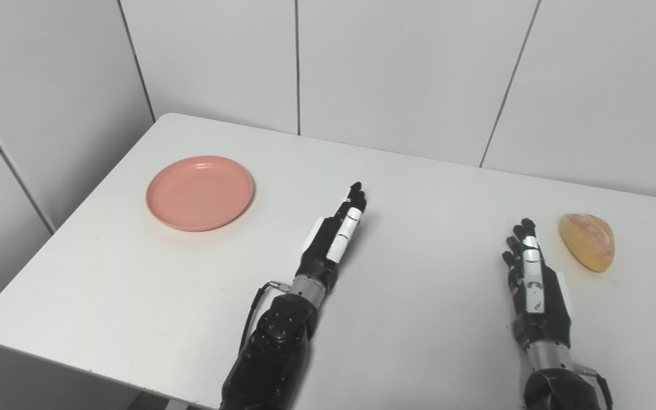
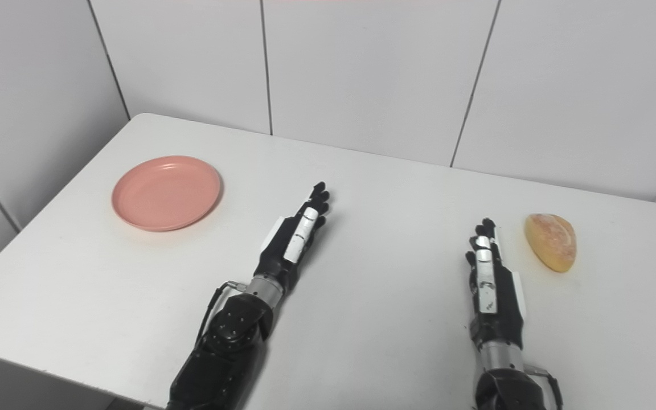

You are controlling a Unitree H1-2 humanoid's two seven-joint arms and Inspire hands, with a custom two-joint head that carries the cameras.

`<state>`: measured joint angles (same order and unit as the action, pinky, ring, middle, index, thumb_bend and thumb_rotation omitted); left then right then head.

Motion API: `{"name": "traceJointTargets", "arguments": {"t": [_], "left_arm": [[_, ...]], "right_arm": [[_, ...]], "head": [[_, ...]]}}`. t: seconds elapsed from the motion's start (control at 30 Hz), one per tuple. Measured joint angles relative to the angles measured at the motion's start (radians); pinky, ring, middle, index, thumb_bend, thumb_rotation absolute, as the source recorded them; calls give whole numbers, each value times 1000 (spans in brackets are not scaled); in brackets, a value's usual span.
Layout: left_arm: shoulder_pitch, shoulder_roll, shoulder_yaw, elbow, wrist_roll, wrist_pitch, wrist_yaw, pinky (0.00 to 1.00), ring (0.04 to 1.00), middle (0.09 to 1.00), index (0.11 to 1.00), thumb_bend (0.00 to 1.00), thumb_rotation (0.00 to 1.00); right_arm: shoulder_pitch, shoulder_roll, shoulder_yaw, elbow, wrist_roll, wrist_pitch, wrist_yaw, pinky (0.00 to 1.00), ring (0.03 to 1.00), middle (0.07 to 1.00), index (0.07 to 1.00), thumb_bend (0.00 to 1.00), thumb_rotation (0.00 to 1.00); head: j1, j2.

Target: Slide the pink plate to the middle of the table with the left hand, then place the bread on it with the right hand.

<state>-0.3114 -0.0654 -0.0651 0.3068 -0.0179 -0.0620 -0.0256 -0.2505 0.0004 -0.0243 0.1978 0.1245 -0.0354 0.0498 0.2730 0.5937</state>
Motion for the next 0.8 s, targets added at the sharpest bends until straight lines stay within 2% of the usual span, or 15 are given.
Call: {"name": "traceJointTargets", "arguments": {"t": [0.1, 0.33, 0.47, 0.6, 0.67, 0.8], "left_arm": [[-7, -16, -5, 12, 0, -7, 7, 1000, 1000, 1000, 1000, 579, 1000], [-12, -16, 1, 17, 40, -8, 31, 1000, 1000, 991, 991, 647, 1000], [-13, -17, 40, 6, 38, -5, 53, 1000, 1000, 977, 977, 636, 1000], [-18, -7, 75, -46, 24, 11, 63, 1000, 1000, 989, 991, 634, 1000], [-30, -6, 108, -57, -9, 15, 63, 1000, 993, 974, 975, 694, 1000], [-78, -8, 187, -75, -76, 46, 95, 1000, 967, 949, 955, 722, 1000]], "right_arm": [[-5, 0, -2, 7, 11, -1, 7, 1000, 1000, 1000, 1000, 762, 934], [-6, -1, -6, 6, 15, -1, 7, 1000, 1000, 1000, 1000, 773, 938], [-6, -1, -6, 6, 15, -1, 8, 1000, 1000, 1000, 1000, 778, 940], [-6, -4, -7, 6, 13, -1, 7, 1000, 1000, 1000, 1000, 792, 937], [-6, -4, -7, 6, 13, -1, 6, 1000, 1000, 1000, 1000, 783, 936], [-6, -3, -8, 6, 15, -1, 6, 1000, 1000, 1000, 1000, 774, 925]], "head": [[2, -6], [-8, -6], [-8, -6], [-8, -3], [-9, -3], [-8, -2]]}}
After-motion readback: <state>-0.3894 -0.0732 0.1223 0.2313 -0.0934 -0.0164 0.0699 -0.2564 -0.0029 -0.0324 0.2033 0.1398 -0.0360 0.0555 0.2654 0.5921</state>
